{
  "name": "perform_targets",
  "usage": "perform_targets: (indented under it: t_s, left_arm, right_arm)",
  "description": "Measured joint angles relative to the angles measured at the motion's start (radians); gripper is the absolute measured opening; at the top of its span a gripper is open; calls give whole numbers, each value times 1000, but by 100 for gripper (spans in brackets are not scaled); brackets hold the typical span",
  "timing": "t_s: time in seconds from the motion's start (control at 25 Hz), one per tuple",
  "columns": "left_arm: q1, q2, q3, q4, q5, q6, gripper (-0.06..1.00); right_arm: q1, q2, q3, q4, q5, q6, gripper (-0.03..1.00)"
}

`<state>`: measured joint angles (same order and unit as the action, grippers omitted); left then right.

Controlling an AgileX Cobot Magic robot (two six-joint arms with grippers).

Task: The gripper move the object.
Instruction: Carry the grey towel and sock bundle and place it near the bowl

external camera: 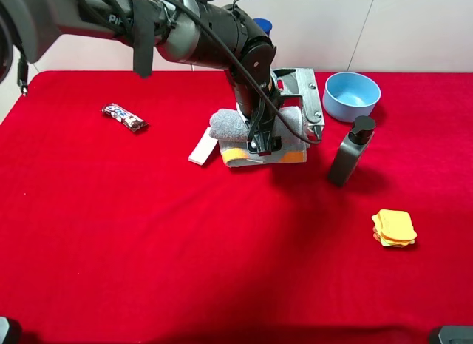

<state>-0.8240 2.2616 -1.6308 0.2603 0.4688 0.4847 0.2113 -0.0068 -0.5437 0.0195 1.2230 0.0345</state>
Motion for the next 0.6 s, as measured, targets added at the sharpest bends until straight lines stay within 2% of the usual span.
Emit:
perform_targets:
  t_s: [0.32, 0.6]
  left_arm:
    - [0, -36, -1, -3, 6, 0, 99]
    - [0, -124, -1, -46, 122, 0, 99]
  right_arm:
    - [0, 0, 0, 0, 0, 0, 69]
    - [0, 0, 0, 0, 0, 0, 69]
